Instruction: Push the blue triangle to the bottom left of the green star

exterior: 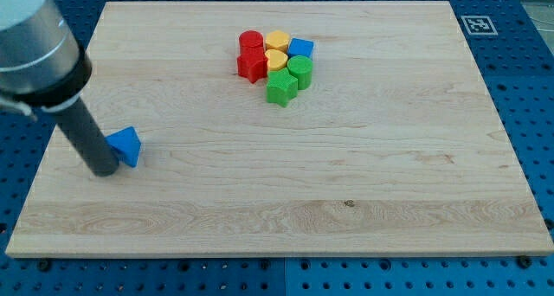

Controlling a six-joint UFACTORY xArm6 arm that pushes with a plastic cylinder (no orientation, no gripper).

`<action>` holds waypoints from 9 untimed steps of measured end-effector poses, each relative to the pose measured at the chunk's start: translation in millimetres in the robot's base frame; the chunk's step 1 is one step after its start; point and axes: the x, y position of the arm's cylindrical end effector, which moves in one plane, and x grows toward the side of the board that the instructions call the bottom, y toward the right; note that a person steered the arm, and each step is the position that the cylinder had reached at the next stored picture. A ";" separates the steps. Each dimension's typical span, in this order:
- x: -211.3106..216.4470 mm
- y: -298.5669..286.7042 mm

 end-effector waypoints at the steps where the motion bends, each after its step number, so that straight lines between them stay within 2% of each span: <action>1: -22.8 21.6; 4: -87.0 53.7; 6: -25.5 58.8; 8: -25.5 63.9; 9: -38.9 68.4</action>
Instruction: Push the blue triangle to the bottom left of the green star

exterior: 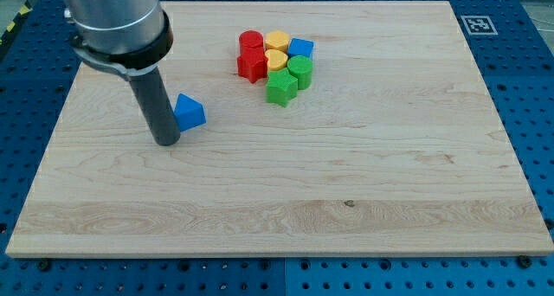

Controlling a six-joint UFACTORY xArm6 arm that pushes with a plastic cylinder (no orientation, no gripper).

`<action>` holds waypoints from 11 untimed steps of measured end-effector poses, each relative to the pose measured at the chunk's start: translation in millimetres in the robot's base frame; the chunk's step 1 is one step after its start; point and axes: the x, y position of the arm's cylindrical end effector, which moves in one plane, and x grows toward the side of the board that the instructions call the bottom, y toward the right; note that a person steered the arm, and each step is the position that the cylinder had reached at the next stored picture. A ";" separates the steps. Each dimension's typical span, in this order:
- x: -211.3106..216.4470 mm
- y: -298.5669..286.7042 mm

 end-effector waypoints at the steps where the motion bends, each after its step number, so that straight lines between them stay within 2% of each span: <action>1: -14.6 0.6; 4: -24.1 60.3; 6: -14.3 7.5; 7: -33.4 -9.6; 8: -56.8 -9.4; 11: -58.6 43.1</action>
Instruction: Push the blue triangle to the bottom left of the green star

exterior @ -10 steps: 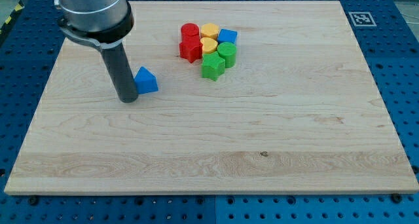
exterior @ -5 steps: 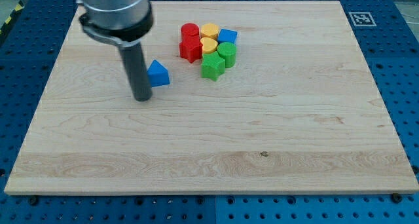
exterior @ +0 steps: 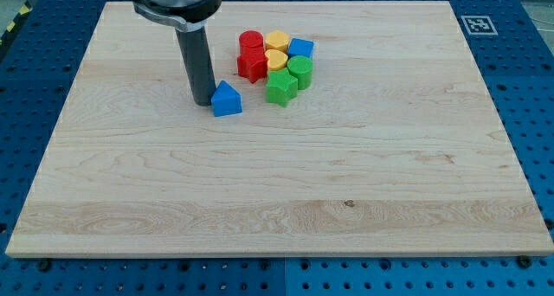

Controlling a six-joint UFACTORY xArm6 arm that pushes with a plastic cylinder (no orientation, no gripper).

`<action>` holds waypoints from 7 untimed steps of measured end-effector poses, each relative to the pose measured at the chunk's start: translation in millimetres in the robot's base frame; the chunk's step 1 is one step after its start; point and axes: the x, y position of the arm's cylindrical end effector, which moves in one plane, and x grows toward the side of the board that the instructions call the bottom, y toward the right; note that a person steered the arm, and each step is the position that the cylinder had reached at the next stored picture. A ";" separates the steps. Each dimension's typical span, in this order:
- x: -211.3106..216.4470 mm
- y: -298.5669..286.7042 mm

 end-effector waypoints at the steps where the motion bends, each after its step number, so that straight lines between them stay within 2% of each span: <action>1: 10.6 0.0; 5: 24.5 38.2; 6: 39.4 50.7; 7: 58.8 99.2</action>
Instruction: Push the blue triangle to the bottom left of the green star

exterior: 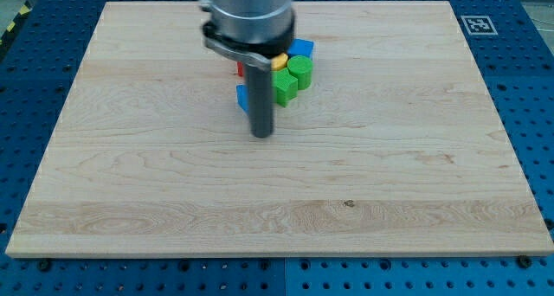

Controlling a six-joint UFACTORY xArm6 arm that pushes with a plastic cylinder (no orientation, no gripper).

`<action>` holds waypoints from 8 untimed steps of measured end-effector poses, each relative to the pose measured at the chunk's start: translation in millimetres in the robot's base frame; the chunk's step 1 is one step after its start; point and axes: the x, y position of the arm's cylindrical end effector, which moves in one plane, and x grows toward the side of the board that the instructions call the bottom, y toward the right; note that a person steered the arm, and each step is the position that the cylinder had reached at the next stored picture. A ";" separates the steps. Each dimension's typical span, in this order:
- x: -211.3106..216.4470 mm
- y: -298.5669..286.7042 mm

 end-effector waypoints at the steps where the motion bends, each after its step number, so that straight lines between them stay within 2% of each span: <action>1: 3.7 44.8; 5: -25.5 -25.0; 8: -25.6 -98.1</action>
